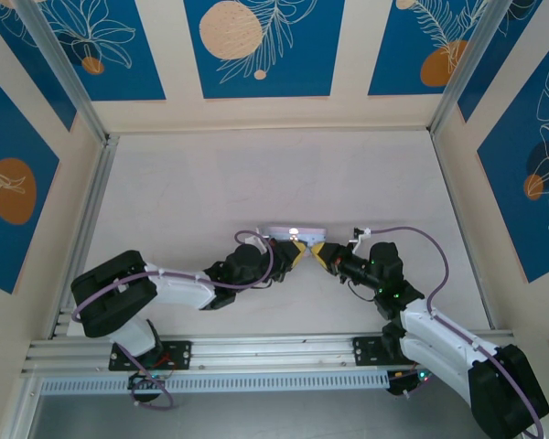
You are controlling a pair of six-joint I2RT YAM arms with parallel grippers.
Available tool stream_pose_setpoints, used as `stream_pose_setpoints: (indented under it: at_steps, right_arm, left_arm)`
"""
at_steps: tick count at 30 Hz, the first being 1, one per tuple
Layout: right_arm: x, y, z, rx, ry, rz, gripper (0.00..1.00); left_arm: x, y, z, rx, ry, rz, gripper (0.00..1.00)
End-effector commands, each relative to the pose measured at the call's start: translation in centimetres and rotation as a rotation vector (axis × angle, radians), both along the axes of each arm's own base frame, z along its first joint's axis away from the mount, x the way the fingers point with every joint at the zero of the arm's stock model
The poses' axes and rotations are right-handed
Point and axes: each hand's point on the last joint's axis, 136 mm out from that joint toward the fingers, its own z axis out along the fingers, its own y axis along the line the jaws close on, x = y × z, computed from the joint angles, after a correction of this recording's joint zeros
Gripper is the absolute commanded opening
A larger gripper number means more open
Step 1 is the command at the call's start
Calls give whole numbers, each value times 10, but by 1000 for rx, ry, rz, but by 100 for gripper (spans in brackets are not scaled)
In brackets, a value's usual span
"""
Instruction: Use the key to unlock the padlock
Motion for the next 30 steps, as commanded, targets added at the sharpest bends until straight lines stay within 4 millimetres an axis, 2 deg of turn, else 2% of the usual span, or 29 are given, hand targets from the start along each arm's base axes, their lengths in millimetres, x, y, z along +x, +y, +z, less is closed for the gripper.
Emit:
stream_pose_setpoints:
  at_steps: [1,13,22,30]
  right_arm:
    - [-6,4,4,13,-15,34,0]
    - [7,7,22,-2,-55,113,0]
    - [9,12,24,-40,-90,185,0]
    - [12,10,22,-15,-55,168,0]
  left_arm:
    - [-8,-5,26,-75,-34,-32,0]
    - [-14,-5,19,-52,-22,-64,0]
    - [-17,-2,21,-41,-31,-68,0]
    - [-17,-1,19,-30,-31,-67,0]
